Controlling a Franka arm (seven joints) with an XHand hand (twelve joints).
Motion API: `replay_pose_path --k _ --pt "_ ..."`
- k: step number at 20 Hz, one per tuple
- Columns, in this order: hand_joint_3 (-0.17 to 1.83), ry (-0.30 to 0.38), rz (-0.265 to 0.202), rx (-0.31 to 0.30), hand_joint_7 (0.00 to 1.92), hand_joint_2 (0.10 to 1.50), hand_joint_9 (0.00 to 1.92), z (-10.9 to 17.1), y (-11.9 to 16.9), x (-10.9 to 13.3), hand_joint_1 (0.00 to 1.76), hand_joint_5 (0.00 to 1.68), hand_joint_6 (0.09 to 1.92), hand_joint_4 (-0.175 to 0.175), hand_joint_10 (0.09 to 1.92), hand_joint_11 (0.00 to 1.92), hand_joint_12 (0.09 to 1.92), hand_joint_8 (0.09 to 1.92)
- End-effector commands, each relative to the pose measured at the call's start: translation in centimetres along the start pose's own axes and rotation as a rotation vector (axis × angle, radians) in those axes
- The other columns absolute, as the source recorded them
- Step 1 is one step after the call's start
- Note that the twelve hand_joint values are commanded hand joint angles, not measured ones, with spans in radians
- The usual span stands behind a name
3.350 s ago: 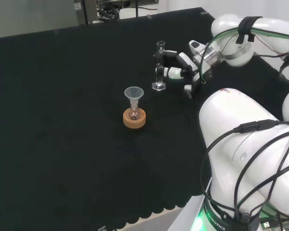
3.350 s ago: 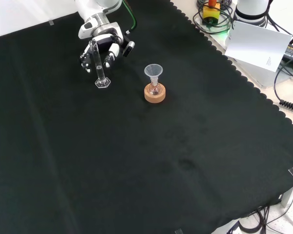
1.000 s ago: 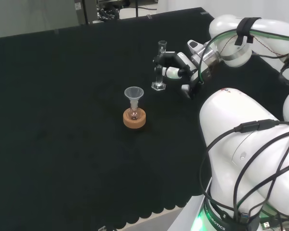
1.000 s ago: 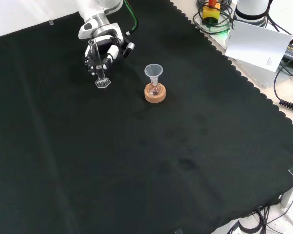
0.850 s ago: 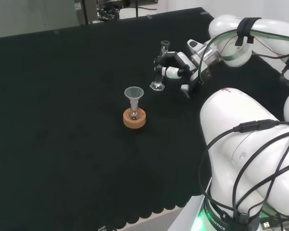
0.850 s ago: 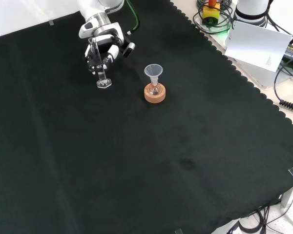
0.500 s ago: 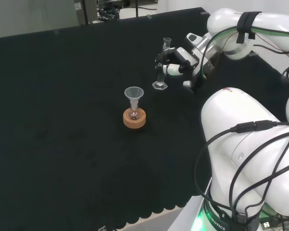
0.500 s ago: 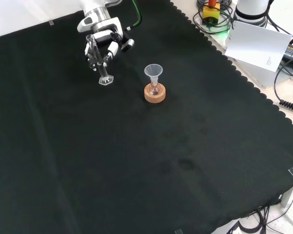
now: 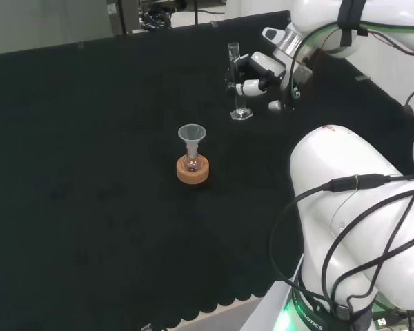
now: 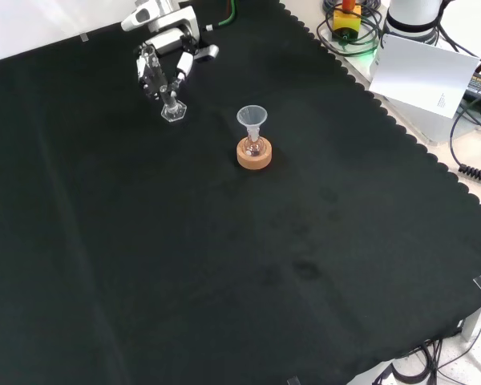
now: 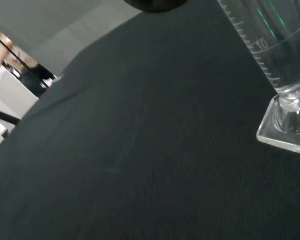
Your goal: Pick up the graduated cylinder.
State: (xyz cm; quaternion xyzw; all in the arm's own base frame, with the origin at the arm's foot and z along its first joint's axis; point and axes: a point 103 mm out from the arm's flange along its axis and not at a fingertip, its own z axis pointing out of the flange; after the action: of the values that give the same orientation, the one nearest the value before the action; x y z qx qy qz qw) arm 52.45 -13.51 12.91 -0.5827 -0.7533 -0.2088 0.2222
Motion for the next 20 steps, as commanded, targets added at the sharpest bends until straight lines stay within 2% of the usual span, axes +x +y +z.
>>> replay_pose_path --k 1,7,16,20 --pt "0.00 -0.100 0.019 0.088 0.93 1.06 1.22 -1.4 -2.2 1.9 1.39 1.03 0.90 -0.175 0.67 1.22 0.80 1.05" --pt "0.00 -0.157 0.043 0.135 0.93 1.06 1.23 -1.9 -4.7 3.2 1.39 1.03 0.90 -0.175 0.67 1.22 0.80 1.04" --pt "0.00 -0.232 0.037 0.192 0.94 1.06 1.23 -1.6 -8.0 6.1 1.39 1.03 0.89 -0.175 0.66 1.22 0.80 1.04" --pt "0.00 -0.270 0.050 0.223 0.94 1.06 1.23 -1.8 -9.8 6.8 1.39 1.03 0.89 -0.175 0.66 1.22 0.81 1.03"
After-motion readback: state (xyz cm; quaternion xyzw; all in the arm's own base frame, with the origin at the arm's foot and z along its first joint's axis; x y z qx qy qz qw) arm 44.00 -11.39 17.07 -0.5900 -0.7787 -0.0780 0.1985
